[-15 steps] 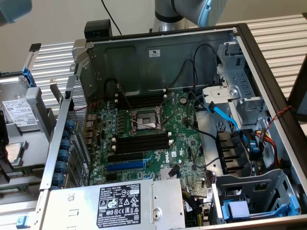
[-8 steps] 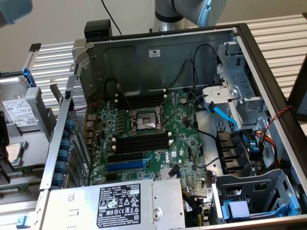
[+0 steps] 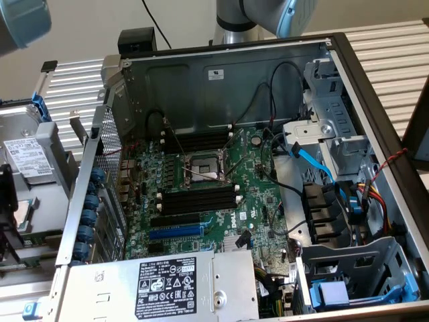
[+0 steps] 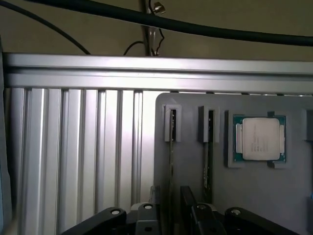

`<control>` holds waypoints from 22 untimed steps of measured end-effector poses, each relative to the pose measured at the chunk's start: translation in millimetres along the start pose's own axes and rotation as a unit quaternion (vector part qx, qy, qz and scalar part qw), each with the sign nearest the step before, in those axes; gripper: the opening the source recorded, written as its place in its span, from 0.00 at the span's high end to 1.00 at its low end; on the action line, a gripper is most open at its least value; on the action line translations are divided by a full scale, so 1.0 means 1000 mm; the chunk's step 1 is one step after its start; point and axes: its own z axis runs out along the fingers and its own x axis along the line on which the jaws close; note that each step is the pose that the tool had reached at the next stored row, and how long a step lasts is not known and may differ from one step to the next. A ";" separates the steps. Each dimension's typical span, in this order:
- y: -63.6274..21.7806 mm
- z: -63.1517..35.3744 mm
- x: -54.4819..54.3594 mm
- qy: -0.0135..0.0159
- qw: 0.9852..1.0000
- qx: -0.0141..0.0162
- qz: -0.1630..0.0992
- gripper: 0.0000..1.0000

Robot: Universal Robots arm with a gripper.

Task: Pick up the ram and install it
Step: 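Pick up the ram and move it above insertion slot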

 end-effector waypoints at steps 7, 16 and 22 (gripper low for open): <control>-0.0006 0.0116 0.000 0.000 1.000 0.000 0.000 0.69; -0.0008 0.0156 0.000 0.000 1.000 0.000 0.000 0.69; -0.0008 0.0173 0.000 0.000 1.000 0.000 0.000 0.69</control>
